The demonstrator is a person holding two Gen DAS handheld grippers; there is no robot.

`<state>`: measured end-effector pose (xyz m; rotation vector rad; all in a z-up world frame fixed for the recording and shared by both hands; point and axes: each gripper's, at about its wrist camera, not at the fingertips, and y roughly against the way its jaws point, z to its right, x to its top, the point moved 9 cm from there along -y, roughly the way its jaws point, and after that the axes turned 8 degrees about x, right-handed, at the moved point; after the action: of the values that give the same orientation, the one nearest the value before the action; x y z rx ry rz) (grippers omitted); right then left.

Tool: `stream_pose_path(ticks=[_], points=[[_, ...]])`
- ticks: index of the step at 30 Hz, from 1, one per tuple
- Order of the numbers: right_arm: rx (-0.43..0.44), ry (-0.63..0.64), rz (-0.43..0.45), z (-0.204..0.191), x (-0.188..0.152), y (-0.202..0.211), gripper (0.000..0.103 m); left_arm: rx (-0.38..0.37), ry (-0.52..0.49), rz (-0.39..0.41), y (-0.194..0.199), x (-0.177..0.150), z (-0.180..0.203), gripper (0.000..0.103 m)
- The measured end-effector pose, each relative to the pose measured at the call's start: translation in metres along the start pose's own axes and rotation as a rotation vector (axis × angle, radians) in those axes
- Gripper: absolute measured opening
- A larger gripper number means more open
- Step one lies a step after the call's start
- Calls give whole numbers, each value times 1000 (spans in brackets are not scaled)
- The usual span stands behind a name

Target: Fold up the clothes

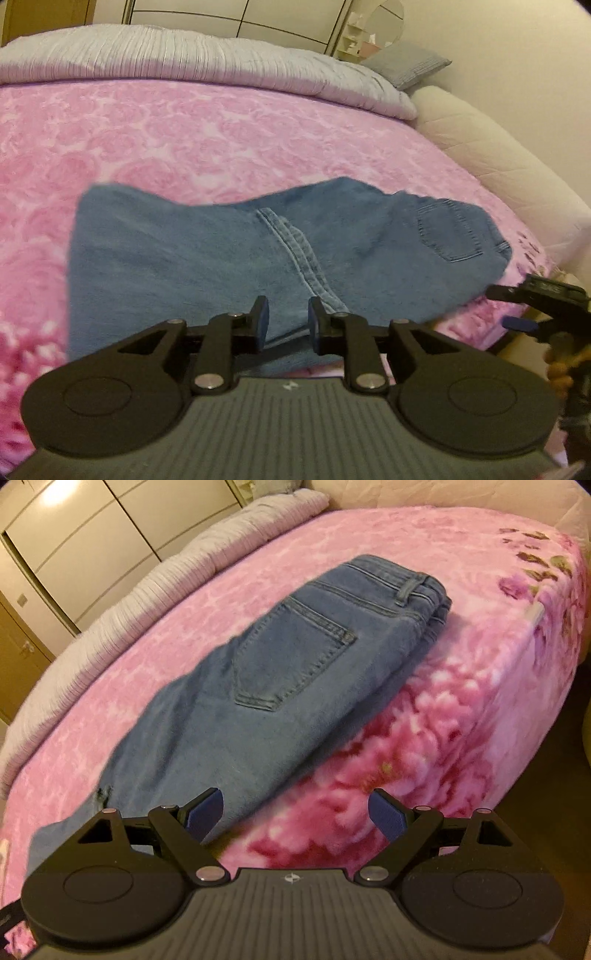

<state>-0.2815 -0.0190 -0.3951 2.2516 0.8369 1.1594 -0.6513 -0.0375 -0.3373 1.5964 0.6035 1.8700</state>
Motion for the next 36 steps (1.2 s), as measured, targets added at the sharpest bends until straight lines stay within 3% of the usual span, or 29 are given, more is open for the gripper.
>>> stream_pose_path(ticks=[6, 10, 13, 17, 20, 24, 26, 27, 28, 30, 34, 36], points=[[167, -37, -67, -40, -14, -18, 83, 65, 55, -23, 17, 10, -52, 22], [323, -93, -187, -81, -40, -42, 66, 103, 92, -51, 18, 2, -84, 22], [437, -176, -284, -110, -60, -60, 64, 97, 140, -57, 18, -4, -102, 25], [501, -338, -399, -130, -85, -88, 58, 90, 159, -53, 23, -5, -115, 27], [530, -402, -430, -141, -96, -103, 47, 82, 168, -53, 22, -6, -121, 27], [482, -395, -393, -145, -98, -119, 43, 69, 190, -57, 16, -7, -126, 27], [481, -409, -362, -144, -94, -126, 28, 62, 186, -58, 16, -6, -125, 27], [475, -386, -346, -145, -92, -127, 10, 59, 183, -57, 16, -5, -124, 27], [481, -349, -311, -147, -86, -124, 9, 54, 178, -54, 17, -4, -122, 27], [496, -242, -189, -153, -63, -107, 8, 32, 165, -45, 18, 0, -116, 27], [420, 8, 132, -151, -3, -57, 8, -26, 130, -44, 12, 6, -97, 27], [344, 22, 199, -129, 16, -45, 8, -54, 106, -59, 3, 6, -83, 27]])
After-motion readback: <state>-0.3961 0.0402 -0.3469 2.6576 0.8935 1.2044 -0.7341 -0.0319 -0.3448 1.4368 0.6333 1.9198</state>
